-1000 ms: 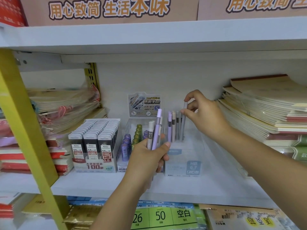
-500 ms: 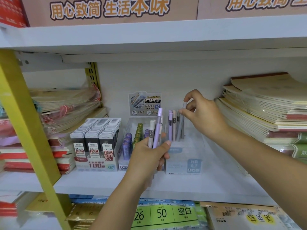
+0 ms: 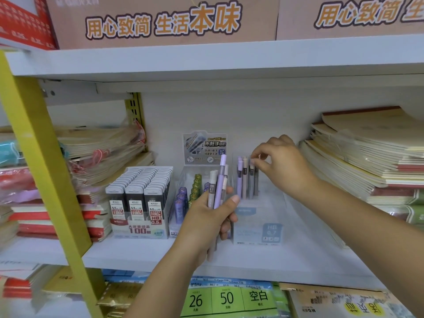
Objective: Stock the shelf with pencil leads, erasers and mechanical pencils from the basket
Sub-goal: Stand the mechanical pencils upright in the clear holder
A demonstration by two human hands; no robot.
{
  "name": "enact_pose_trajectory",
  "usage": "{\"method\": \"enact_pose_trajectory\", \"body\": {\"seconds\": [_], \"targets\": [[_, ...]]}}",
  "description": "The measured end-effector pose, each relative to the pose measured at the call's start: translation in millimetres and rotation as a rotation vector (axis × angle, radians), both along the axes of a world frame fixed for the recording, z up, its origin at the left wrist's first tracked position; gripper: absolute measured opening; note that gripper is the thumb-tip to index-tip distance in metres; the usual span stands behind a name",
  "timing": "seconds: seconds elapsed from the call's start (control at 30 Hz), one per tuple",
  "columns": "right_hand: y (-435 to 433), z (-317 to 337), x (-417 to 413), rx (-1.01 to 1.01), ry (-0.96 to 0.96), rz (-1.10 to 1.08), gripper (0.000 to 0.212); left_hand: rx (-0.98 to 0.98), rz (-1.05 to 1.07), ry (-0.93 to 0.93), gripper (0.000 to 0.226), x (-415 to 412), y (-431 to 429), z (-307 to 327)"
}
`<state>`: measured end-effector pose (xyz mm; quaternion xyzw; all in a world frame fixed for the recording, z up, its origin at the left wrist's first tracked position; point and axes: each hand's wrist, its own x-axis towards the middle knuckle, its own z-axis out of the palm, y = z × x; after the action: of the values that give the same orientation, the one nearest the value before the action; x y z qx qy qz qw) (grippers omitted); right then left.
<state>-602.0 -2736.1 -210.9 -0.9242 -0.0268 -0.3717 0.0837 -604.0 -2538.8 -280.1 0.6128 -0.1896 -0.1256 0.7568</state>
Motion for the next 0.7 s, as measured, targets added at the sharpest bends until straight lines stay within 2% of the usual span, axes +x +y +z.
{"method": "enact_pose_trajectory", "body": {"seconds": [0.07, 0.13, 0.27, 0.33, 0.47, 0.57, 0.63, 0.7], "targets": [[4.7, 3.0, -8.7, 0.053, -0.070, 0.034, 0.010, 0.018, -0.044, -0.030, 0.038, 0.2, 5.3, 1.6], [14.7, 4.7, -19.1, 0.196, -0.046, 0.148, 0.009, 0.072, -0.091, -0.057, 0.048, -0.8, 10.0, 4.3], [38.7, 3.7, -36.4, 0.688, 0.296, 0.516, 0.011, 0.032, -0.213, -0.033, 0.055, -5.4, 14.9, 10.0], [43.5, 1.9, -40.0, 0.821, 0.346, 0.573, 0.014, 0.015, -0.247, -0.022, 0.053, -8.6, 15.3, 12.0], [44.5, 7.6, -45.6, 0.957, 0.233, 0.533, 0.010, 0.003, -0.241, 0.010, 0.043, -9.8, 17.3, 12.5], [35.0, 19.2, -46.6, 1.063, 0.023, 0.509, 0.006, 0.067, -0.142, -0.005, 0.036, -7.5, 18.9, 12.7], [22.3, 27.3, -46.6, 1.032, -0.108, 0.454, 0.005, 0.096, -0.039, -0.017, 0.032, -4.1, 17.9, 8.5], [10.9, 31.7, -43.9, 0.880, -0.131, 0.392, 0.006, 0.095, 0.023, -0.030, 0.034, -1.3, 15.1, 3.0]]}}
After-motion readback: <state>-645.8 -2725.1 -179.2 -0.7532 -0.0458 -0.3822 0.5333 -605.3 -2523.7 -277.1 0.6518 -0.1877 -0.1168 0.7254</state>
